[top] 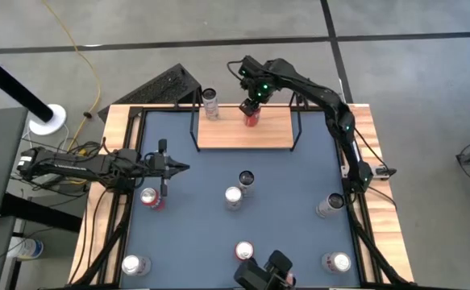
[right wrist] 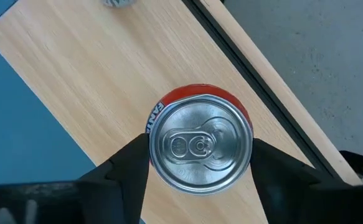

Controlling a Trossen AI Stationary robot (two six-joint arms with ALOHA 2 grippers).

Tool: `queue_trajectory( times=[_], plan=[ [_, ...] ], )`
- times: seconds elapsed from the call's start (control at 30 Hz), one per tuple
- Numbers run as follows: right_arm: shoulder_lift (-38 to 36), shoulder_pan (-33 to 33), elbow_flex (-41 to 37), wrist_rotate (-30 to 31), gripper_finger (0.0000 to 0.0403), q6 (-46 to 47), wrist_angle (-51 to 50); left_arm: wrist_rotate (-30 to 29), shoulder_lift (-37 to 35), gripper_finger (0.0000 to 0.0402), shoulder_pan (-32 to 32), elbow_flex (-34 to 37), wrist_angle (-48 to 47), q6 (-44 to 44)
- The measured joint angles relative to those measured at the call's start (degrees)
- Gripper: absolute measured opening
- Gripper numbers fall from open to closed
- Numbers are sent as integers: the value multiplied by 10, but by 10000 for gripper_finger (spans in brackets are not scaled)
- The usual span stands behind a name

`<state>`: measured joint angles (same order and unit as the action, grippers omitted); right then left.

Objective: Place canned beverage on shelf
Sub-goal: Put the top red soda can on the shelf

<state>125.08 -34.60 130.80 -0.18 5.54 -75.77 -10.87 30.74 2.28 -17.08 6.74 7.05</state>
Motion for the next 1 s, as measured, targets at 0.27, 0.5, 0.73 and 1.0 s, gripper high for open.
queue_trajectory(
  times=[0.27,0.5,0.73,1.0],
  plan=[
    [-2,-8,6,-15,259,0,15,0,0,0,0,0,0,0],
    [-28,-17,32,-14,260,-18,19,0,0,0,0,0,-3,-4],
    [-65,-4,30,30,260,-40,-57,0,0,0,0,0,-18,-10],
    [-58,34,29,127,152,-99,-94,0,0,0,0,0,-33,-22]
  ],
)
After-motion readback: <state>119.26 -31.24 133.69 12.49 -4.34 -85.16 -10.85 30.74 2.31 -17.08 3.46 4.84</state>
